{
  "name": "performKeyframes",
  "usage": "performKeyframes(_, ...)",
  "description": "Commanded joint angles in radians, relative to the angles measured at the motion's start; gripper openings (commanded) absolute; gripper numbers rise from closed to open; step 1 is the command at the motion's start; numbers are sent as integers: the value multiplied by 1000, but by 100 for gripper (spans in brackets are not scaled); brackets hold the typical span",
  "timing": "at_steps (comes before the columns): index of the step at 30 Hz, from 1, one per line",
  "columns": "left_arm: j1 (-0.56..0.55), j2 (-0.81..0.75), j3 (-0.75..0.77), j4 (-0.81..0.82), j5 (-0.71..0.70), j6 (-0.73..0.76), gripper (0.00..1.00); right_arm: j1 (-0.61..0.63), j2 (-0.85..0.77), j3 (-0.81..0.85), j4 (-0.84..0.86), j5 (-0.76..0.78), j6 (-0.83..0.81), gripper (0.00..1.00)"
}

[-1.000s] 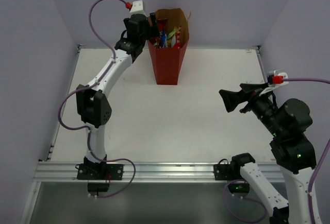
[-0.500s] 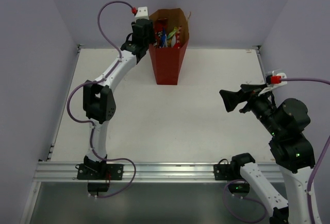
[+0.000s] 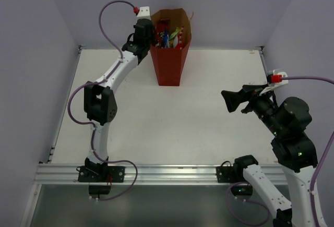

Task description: Take the snacks out of the paper bag

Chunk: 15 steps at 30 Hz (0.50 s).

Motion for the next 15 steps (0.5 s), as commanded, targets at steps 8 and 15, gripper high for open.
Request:
performKeyframes(8, 6, -242, -198, 0, 57, 0, 0, 2, 16, 19, 8, 4, -20, 99)
performKeyframes(15, 5, -415, -392, -49, 132, -56, 0, 2, 44, 33, -13, 9, -38, 99)
